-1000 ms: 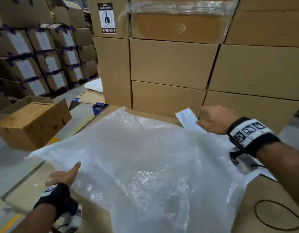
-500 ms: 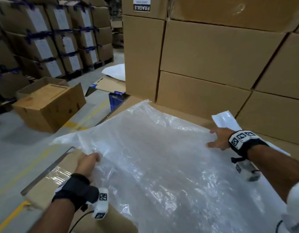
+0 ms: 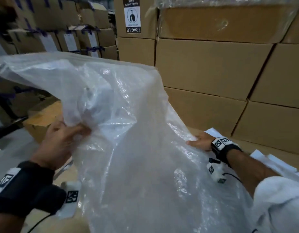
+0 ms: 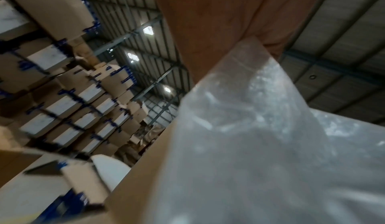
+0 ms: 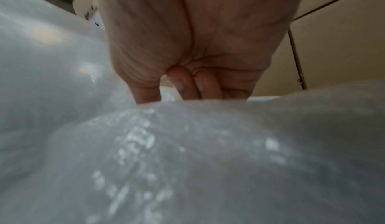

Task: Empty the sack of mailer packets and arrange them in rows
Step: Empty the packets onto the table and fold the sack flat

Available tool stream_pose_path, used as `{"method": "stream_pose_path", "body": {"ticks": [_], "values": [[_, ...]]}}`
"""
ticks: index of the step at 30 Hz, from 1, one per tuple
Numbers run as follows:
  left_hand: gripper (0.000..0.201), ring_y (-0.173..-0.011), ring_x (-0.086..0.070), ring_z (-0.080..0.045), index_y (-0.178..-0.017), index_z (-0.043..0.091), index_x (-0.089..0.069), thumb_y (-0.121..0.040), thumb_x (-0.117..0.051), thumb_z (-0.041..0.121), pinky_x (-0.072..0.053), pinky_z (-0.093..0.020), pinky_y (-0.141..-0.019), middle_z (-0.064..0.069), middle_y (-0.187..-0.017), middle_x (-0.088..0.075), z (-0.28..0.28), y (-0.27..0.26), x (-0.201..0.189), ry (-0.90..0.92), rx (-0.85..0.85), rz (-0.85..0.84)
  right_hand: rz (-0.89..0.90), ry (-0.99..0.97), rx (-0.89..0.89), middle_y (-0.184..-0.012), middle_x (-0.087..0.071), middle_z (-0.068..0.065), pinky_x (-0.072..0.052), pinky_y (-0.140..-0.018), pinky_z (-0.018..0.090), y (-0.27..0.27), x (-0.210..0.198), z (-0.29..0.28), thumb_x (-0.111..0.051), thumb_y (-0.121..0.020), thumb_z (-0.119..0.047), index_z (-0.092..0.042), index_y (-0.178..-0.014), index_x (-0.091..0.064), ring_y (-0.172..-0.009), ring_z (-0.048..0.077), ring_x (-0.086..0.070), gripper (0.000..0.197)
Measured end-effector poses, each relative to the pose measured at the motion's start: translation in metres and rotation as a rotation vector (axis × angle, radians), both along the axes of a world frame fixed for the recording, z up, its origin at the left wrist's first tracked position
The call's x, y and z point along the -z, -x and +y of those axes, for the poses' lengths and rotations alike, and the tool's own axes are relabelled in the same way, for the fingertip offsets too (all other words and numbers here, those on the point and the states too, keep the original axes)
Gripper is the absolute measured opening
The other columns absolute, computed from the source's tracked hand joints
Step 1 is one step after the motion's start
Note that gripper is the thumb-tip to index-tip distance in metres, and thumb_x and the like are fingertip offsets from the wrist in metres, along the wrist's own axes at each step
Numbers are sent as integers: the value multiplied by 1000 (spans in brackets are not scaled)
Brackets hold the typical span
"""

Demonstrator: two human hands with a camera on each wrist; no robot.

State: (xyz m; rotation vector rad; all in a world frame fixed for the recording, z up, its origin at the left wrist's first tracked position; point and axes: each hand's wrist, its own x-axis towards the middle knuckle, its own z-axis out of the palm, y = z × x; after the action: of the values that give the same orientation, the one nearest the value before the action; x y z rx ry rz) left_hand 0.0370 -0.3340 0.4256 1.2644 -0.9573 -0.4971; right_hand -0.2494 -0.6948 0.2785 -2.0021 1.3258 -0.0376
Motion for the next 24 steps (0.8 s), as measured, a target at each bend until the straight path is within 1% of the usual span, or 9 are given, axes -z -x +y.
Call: {"method": "stream_pose_path", "body": {"ticks": [2, 4, 6, 9, 12, 15, 19, 22, 24], "values": [[33, -70, -70, -7, -101, 8, -72, -77, -60, -11, -56, -19, -60, 6, -80, -75, -13, -1, -32, 40, 8, -50, -128, 71, -1, -87, -58, 3, -38, -65, 26, 9, -34, -2, -71, -89, -49, -16, -95, -57, -71, 17, -55, 36], [35, -77, -70, -10, -113, 3, -61, -84, -53, -15, -57, -22, -67, 4, -89, -74, -27, 0, -69, 134, 9, -106, -360, 113, 93, -63, -45, -3, -33, -53, 24, 22, -78, -3, -71, -92, -41, -19, -76, -49, -52, 14, -42, 35], [26, -90, -68, -19, -116, 4, -62, -90, -64, 7, -56, -32, -79, -3, -103, -71, -44, -10, -99, 260, -26, -81, -635, 152, 265, -51, -45, -4, -32, -39, 19, 42, -123, -4, -70, -94, -33, -19, -72, -50, -39, 8, -41, 33], [59, -113, -63, -28, -136, 13, -56, -91, -63, 49, -52, -46, -93, -8, -130, -63, -63, -15, -107, 290, -10, 101, -849, 280, 442, -42, -44, -7, -26, -32, 14, 85, -176, 0, -66, -97, -29, -19, -71, -51, -33, 8, -36, 32], [54, -114, -65, -28, -125, 20, -65, -90, -58, 61, -51, -48, -95, -6, -122, -69, -86, 7, -68, 37, 48, 137, -980, 391, 516, -53, -48, -6, -28, -34, 13, 129, -209, 11, -62, -100, -30, -19, -81, -58, -34, 2, -36, 22], [38, -97, -70, -26, -113, 9, -64, -98, -55, 43, -59, -36, -74, -13, -112, -71, -108, 32, -55, 51, -128, 9, -1089, 441, 549, -59, -53, -8, -30, -35, 13, 161, -217, 15, -59, -101, -28, -12, -103, -66, -37, -1, -38, 18], [29, -81, -67, -12, -122, 21, -64, -103, -48, 37, -57, -27, -63, -3, -99, -63, -123, 61, -126, 247, -47, -83, -1253, 489, 561, -67, -58, -10, -37, -43, 13, 196, -236, 31, -59, -102, -28, -16, -100, -64, -48, 0, -45, 14], [25, -66, -62, -4, -108, 23, -64, -103, -46, 39, -53, -22, -57, 9, -84, -62, -127, 76, -178, 414, -55, -119, -1311, 541, 574, -79, -62, -8, -42, -49, 15, 214, -259, 46, -60, -100, -33, -24, -93, -64, -56, 2, -48, 12], [29, -60, -59, 1, -94, 22, -61, -103, -44, 45, -48, -17, -53, 15, -72, -60, -133, 82, -179, 369, -81, -111, -1297, 544, 598, -73, -64, -10, -43, -49, 18, 222, -272, 52, -62, -100, -32, -24, -92, -64, -54, 3, -49, 11]]}}
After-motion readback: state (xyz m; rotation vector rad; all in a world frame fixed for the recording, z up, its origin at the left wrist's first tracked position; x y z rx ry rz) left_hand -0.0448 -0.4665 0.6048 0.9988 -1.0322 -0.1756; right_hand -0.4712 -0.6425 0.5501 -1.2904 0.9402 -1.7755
